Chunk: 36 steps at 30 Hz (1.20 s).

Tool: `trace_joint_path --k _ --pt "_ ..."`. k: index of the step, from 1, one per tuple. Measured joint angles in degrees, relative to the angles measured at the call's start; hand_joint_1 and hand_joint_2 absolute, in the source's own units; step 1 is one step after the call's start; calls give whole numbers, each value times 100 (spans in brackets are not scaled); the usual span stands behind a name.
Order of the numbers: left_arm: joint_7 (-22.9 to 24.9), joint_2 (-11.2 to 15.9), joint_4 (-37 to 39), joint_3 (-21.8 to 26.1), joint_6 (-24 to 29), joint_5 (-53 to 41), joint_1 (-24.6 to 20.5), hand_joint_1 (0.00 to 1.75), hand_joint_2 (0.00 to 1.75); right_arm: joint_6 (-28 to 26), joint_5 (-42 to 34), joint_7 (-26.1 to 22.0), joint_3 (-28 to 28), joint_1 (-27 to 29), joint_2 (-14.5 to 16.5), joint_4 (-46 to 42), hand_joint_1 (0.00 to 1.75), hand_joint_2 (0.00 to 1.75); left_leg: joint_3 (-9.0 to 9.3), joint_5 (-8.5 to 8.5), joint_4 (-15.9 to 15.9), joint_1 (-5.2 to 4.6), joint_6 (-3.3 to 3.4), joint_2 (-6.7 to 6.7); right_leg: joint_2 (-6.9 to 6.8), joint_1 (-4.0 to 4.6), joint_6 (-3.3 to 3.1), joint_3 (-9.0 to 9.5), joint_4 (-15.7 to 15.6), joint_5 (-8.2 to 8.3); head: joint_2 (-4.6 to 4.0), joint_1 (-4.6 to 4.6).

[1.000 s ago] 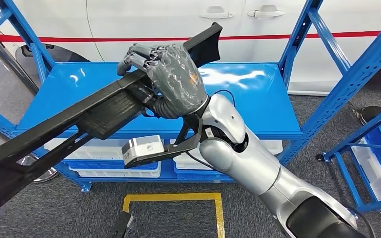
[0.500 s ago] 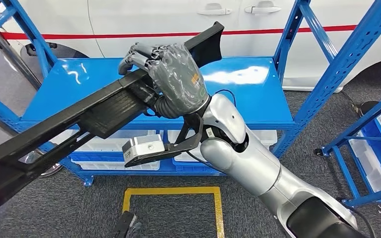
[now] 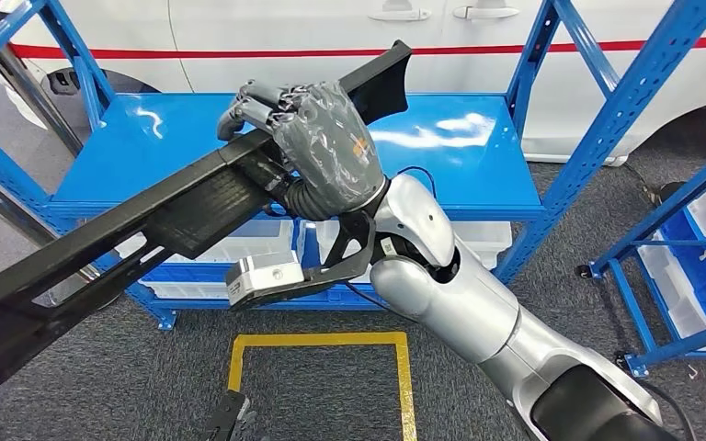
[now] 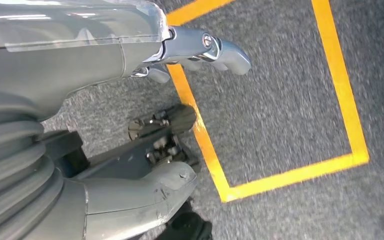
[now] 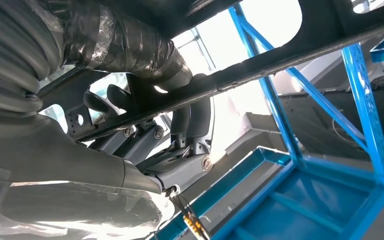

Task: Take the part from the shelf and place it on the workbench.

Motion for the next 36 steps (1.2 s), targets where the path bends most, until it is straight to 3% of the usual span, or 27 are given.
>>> trace_joint_path --k 2,4,6,8,9,10,11,14,16,18,19,21,23,24,25,26,28,30,32,34,36 --pt "2 1 0 -7 2 1 0 0 175 0 0 1 0 -3 3 1 175 175 -35 52 7 -7 -75 -4 7 12 -78 -49 -25 45 0 0" --pt "4 3 0 -10 2 2 0 0 175 1 -1 1 0 -9 8 1 175 175 -119 -49 112 8 -148 -13 -3 -7 -171 -105 -70 119 0 -1" --pt "5 4 0 -13 2 2 1 0 175 3 0 0 0 -16 10 1 175 175 -305 -463 599 36 -214 -19 -17 -21 -241 -190 -92 216 0 -2" --pt "5 4 0 -15 2 0 2 0 175 4 0 -1 0 -15 11 3 175 175 -521 -903 1331 51 -268 -18 -19 -15 -258 -299 -84 296 0 -1" --pt "5 4 0 -16 2 0 3 0 175 4 0 -1 0 -12 11 4 175 175 -558 -1000 1567 53 -283 -18 -19 -13 -255 -357 -75 333 0 -1" --pt "5 4 0 -17 1 1 3 0 175 4 0 -1 0 -11 11 5 175 175 -490 -990 1595 53 -286 -17 -19 -13 -248 -412 -62 367 0 -1" --pt "5 5 0 -18 1 2 2 0 175 4 1 -1 0 -12 11 5 175 175 -300 -891 1389 52 -278 -17 -18 -13 -239 -464 -49 399 0 -2" --pt "4 8 0 -20 0 13 -15 0 175 3 1 -1 0 -14 11 1 175 175 476 -586 237 23 -189 -24 -15 -13 -173 -548 -27 487 0 -2" --pt "3 10 0 -21 0 16 -17 0 175 3 1 -1 0 -15 12 -2 175 175 599 -541 -16 -19 -132 -29 -19 -19 -100 -559 -49 559 0 -1" --pt "3 9 0 -22 0 16 -14 0 175 2 1 -1 0 -16 12 -1 175 175 565 -441 -71 -15 -65 -19 -19 -19 -27 -570 -81 621 0 -1" --pt "3 6 0 -23 0 16 -17 0 175 2 1 -1 0 -20 10 -1 175 175 546 -383 -118 1 -18 -7 -16 -12 1 -600 -52 573 0 1" --pt "3 2 0 -25 0 19 -26 0 175 -1 1 -3 0 -25 7 -2 175 175 466 -245 -192 29 70 19 -8 -5 39 -754 323 205 0 3" --pt "3 2 0 -25 0 20 -23 0 175 -1 1 -5 0 -12 3 -2 175 175 328 -150 -183 15 103 25 -5 -10 60 -976 1034 -279 0 3" --pt "3 2 0 -25 0 20 -17 0 175 -1 1 -5 0 3 1 -1 175 175 255 -108 -167 11 102 26 -5 -14 69 -1031 1311 -395 0 4" --pt "3 2 0 -25 -1 20 -12 0 175 0 1 -5 0 15 -2 -1 175 175 183 -67 -147 8 97 26 -6 -17 74 -997 1417 -400 0 3" --pt "3 2 0 -25 -2 20 -9 0 175 -1 1 -5 0 22 -4 -1 175 175 113 -31 -123 7 88 25 -6 -19 72 -850 1303 -307 0 3" --pt "3 2 0 -26 -2 20 -8 0 175 -1 1 -5 0 18 -3 -2 175 175 -3 25 -65 8 56 22 -7 -18 40 -319 579 -99 0 2" --pt "3 1 0 -27 -2 20 -9 0 175 -1 1 -4 0 15 3 -3 175 175 -67 75 -26 6 -2 23 -4 15 -11 27 22 -29 0 2" --pt "3 -1 0 -28 -2 20 -10 0 175 -2 1 -3 0 14 7 -4 175 175 -87 141 -30 2 -74 24 0 50 -64 40 -66 2 0 2" --pt "3 -1 0 -29 -1 21 -8 0 175 -1 1 -3 0 10 7 -3 175 175 -126 126 -11 4 -138 12 -13 18 -143 1 -112 81 0 2" --pt "3 0 0 -30 0 26 -4 0 175 1 1 -4 0 2 10 -3 175 175 -267 -222 327 18 -201 -1 -32 -19 -226 -79 -155 194 0 1"
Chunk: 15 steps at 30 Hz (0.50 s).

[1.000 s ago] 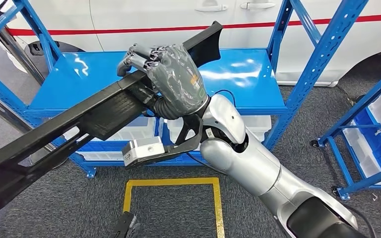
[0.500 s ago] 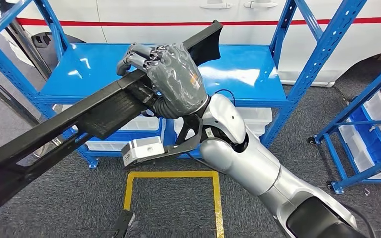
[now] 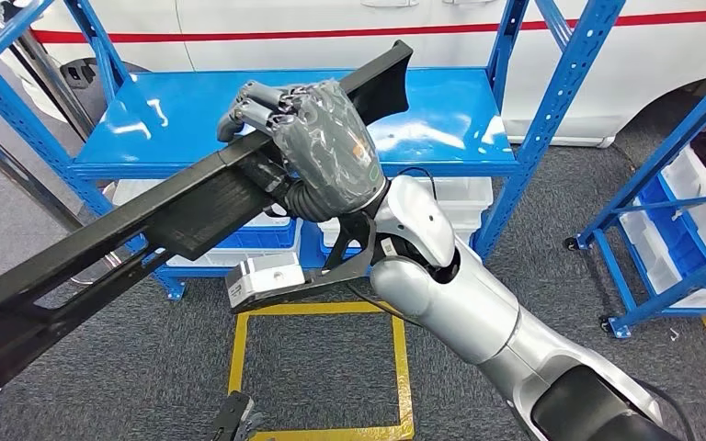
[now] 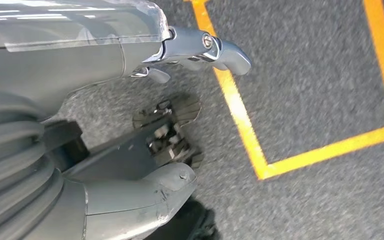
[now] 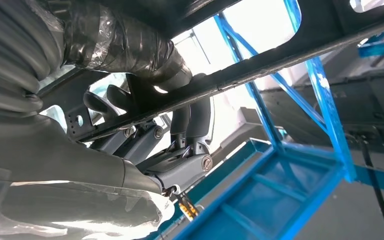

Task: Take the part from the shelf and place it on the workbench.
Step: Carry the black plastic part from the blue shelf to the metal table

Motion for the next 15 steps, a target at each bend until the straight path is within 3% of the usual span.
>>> trace_joint_path --k 2,3,4,5,6,8,9,11,13,14,15 --pt "0 0 0 0 1 9 2 0 175 1 0 -1 0 1 2 1 175 175 -227 -523 736 25 -63 -2 -8 2 -34 -125 0 101 0 -1" --pt "0 1 0 0 2 16 3 0 175 2 0 -1 0 9 2 1 175 175 -303 -680 1076 36 -88 -1 -9 3 -32 -193 3 152 0 -1" --pt "1 1 0 0 3 22 4 0 175 2 0 -1 0 16 2 2 175 175 -301 -721 1265 45 -107 -1 -9 3 -25 -263 7 205 0 -1" --pt "1 2 0 0 4 27 4 0 175 1 0 -1 0 20 1 2 175 175 -184 -647 1229 55 -119 -1 -8 1 -12 -333 12 256 0 -1" --pt "1 3 0 -1 5 32 1 0 175 1 0 -1 0 22 1 2 175 175 43 -501 969 66 -123 0 -6 -3 5 -392 18 302 0 -1" --pt "0 4 0 -3 6 36 -10 0 175 -1 0 -1 0 15 1 -1 175 175 623 -318 123 70 -110 -8 -4 -4 58 -480 34 377 0 -1" --pt "1 4 0 -6 7 37 -15 0 175 -1 0 0 0 12 2 -3 175 175 819 -300 -185 59 -84 -19 -5 -2 91 -503 33 415 0 -1" --pt "1 4 0 -10 7 37 -12 0 175 -1 0 -1 0 2 3 -9 175 175 932 -313 -417 26 -27 -43 -9 3 160 -524 8 501 0 0" --pt "2 4 0 -12 7 36 -1 0 175 -1 0 -2 0 1 2 -12 175 175 868 -215 -447 35 57 -34 -2 3 225 -547 -11 540 0 1" --pt "3 3 0 -13 7 35 -4 0 175 -1 0 -3 0 -2 -1 -12 175 175 830 -160 -470 44 111 -21 5 2 253 -587 54 450 0 2" --pt "3 3 0 -14 7 34 -12 0 175 -1 0 -3 0 -4 -3 -12 175 175 777 -93 -489 53 168 -8 11 3 271 -658 239 253 0 2"
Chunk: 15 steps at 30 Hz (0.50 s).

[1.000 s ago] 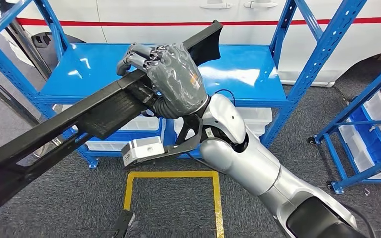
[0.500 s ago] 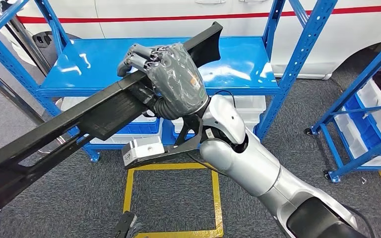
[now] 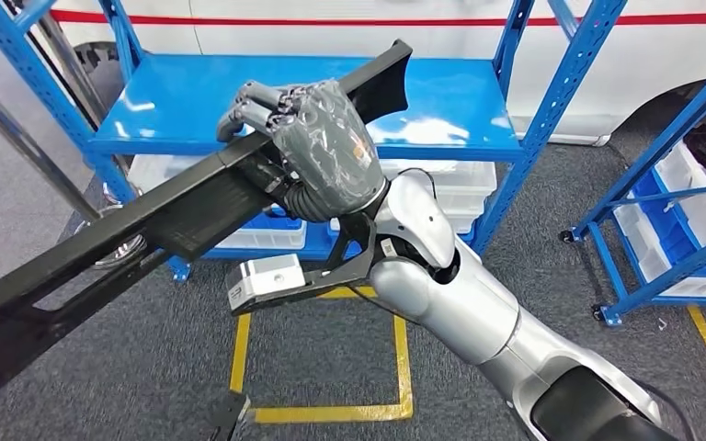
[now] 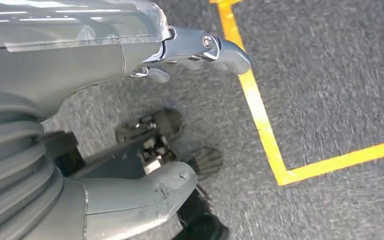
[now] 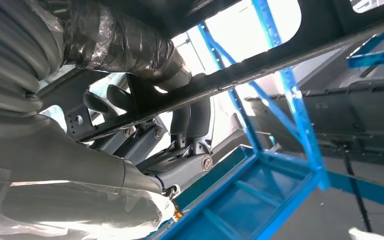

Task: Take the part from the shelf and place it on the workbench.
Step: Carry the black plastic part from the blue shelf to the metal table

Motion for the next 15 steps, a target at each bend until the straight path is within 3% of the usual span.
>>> trace_joint_path --k 3,4,5,6,8,10,13,15 --pt "0 -1 0 -1 0 -3 -15 0 175 0 0 0 0 -1 -3 0 175 175 -215 169 7 -28 85 14 5 -3 13 -310 1079 -762 0 0" --pt "1 0 0 -1 0 -4 -13 0 175 1 0 0 0 3 -5 0 175 175 -293 222 14 -41 91 16 5 -2 8 -341 1333 -849 0 0" --pt "1 0 0 -1 0 -4 -11 0 175 1 0 0 0 7 -7 0 175 175 -369 274 25 -54 92 17 5 1 -7 -270 1388 -814 0 0" --pt "2 0 0 -1 -1 -4 -11 0 175 1 0 0 0 9 -8 0 175 175 -437 321 35 -68 90 17 6 12 -35 -90 1222 -692 0 1" --pt "4 -5 0 -3 -3 -6 -13 0 175 1 1 1 0 3 -4 -1 175 175 -544 404 51 -96 75 14 7 51 -139 472 468 -472 0 -1" --pt "10 -11 0 -5 -5 -7 -20 0 175 1 2 1 0 -10 3 -3 175 175 -600 491 49 -95 35 18 5 95 -209 848 -148 -446 0 -2" --pt "17 -10 0 -6 -2 -1 -28 0 175 1 2 2 0 -14 5 -3 175 175 -633 603 -6 -75 -60 20 -10 102 -233 872 -366 -346 0 1" --pt "17 -2 0 -6 3 8 -20 0 175 2 2 0 0 -14 9 -2 175 175 -725 344 176 -73 -122 4 -39 52 -279 805 -455 -200 0 -1"
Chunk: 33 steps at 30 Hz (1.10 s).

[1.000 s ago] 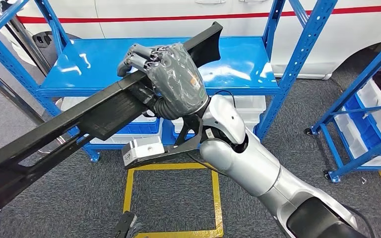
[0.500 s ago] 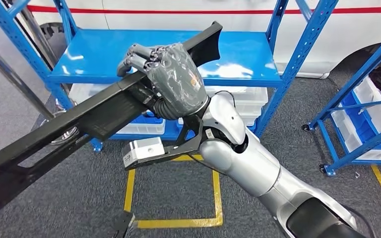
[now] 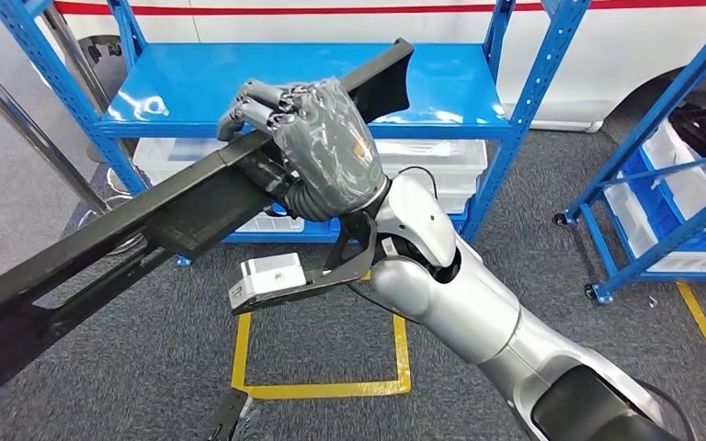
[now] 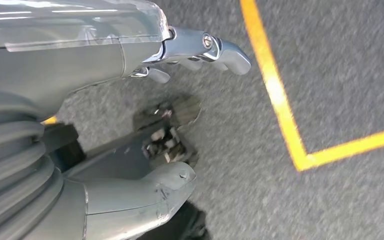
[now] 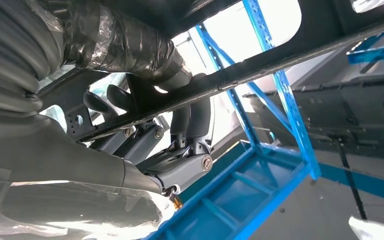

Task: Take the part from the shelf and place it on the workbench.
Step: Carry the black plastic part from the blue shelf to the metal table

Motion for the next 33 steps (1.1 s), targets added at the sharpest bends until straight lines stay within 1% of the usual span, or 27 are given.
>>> trace_joint_path --k 1,3,4,5,6,7,8,9,10,11,13,14,15,17,18,19,20,21,22,24,25,26,28,29,30,31,33 --pt "0 5 0 0 3 4 1 0 175 1 0 -1 0 0 3 0 175 175 -84 -262 257 19 -31 -4 -12 -17 -16 -54 -22 70 0 -1" --pt "0 16 0 0 5 8 1 0 175 3 0 -1 0 7 7 0 175 175 -274 -766 1013 59 -102 -4 -14 -26 -22 -214 -10 188 0 -3" --pt "0 22 0 0 5 9 2 0 175 3 0 -1 0 16 7 0 175 175 -311 -864 1312 81 -135 -3 -16 -32 -8 -302 11 240 0 -3" --pt "0 27 0 0 7 10 4 0 175 3 0 0 0 25 6 0 175 175 -263 -840 1447 101 -167 -2 -18 -44 13 -395 42 289 0 -3" --pt "0 31 0 0 10 12 5 0 175 3 0 0 0 31 6 0 175 175 -106 -709 1356 123 -196 -1 -19 -64 40 -486 82 329 0 -3" --pt "0 35 0 0 14 15 4 0 175 3 0 0 0 33 7 0 175 175 141 -552 1070 146 -226 -1 -19 -87 72 -570 130 362 0 -4" --pt "0 32 0 0 19 19 0 0 175 4 0 1 0 31 10 0 175 175 420 -497 688 158 -265 -5 -17 -101 110 -649 177 393 0 -6" --pt "-1 29 -1 0 22 24 -4 0 175 7 0 2 0 28 15 0 175 175 652 -499 331 156 -272 -21 -16 -107 151 -712 221 422 0 -5" --pt "-1 27 -1 0 25 29 -2 0 175 12 0 3 0 29 22 0 175 175 789 -544 94 150 -261 -38 -13 -100 187 -752 251 458 0 -4" --pt "-1 23 -1 1 26 35 3 0 175 20 -1 2 0 28 30 0 175 175 835 -603 -12 132 -234 -57 -11 -85 221 -779 260 501 0 -3" --pt "-1 23 -1 2 30 44 22 0 175 38 -2 0 0 33 37 2 175 175 775 -539 -21 125 -112 -65 -8 -84 283 -807 252 572 0 -1" --pt "0 22 0 2 31 50 26 0 175 46 -5 0 0 32 36 5 175 175 728 -488 -24 124 -44 -57 -3 -91 308 -842 285 511 0 0" --pt "0 22 0 2 33 52 29 0 175 55 -10 1 0 34 34 10 175 175 665 -420 -32 123 33 -46 1 -103 328 -897 411 342 0 1" --pt "0 20 0 2 35 56 30 0 175 68 -20 2 0 39 30 22 175 175 503 -276 -35 104 139 -32 11 -108 345 -1079 1016 -230 0 1" --pt "0 20 0 2 36 56 34 0 175 72 -25 1 0 49 28 31 175 175 414 -204 -31 86 164 -29 16 -107 349 -1169 1419 -487 0 1" --pt "0 19 0 2 36 56 38 0 175 75 -29 1 0 61 26 42 175 175 326 -136 -27 68 172 -28 20 -103 348 -1215 1750 -631 0 1" --pt "0 19 0 2 35 56 41 0 175 77 -33 0 0 76 22 55 175 175 241 -70 -25 51 175 -27 24 -99 337 -1179 1917 -647 0 1" --pt "0 19 0 2 33 56 42 0 175 79 -39 -1 0 90 20 69 175 175 158 -5 -23 34 174 -26 27 -91 313 -1039 1879 -560 0 1" --pt "1 19 0 2 31 54 41 0 175 80 -45 -1 0 99 17 81 175 175 85 56 -22 19 171 -28 28 -75 273 -804 1644 -426 0 1" --pt "8 2 0 1 22 45 36 0 175 80 -63 -4 0 102 21 93 175 175 -30 177 -20 1 151 -31 29 -23 164 -205 824 -354 0 -2" --pt "14 -8 0 1 17 35 32 0 175 78 -72 -8 0 100 22 95 175 175 -60 235 -32 4 127 -31 29 5 134 -2 512 -377 0 -1" --pt "27 -18 0 -1 10 25 27 0 175 76 -79 -13 0 97 22 95 175 175 -75 294 -51 16 93 -28 31 31 112 114 300 -415 0 -1" --pt "55 -28 0 -7 -2 8 24 0 175 71 -85 -23 0 99 16 97 175 175 -87 419 -125 28 16 -27 30 36 91 96 201 -308 0 1" --pt "67 -32 0 -9 -6 3 26 0 175 68 -85 -28 0 101 12 99 175 175 -117 398 -127 26 -16 -33 17 19 61 57 149 -221 0 0" --pt "75 -34 0 -11 -9 -1 31 0 175 66 -85 -34 0 105 10 101 175 175 -168 262 -52 22 -40 -39 5 -6 27 -8 105 -117 0 -2" --pt "79 -34 0 -13 -10 -3 35 0 175 64 -85 -39 0 108 9 102 175 175 -236 14 135 23 -64 -44 -8 -32 0 -88 65 -11 0 -3" --pt "85 -33 0 -17 -12 -5 33 0 175 62 -85 -47 0 119 5 103 175 175 -381 -612 837 47 -111 -44 -16 -33 -25 -290 61 172 0 -4"
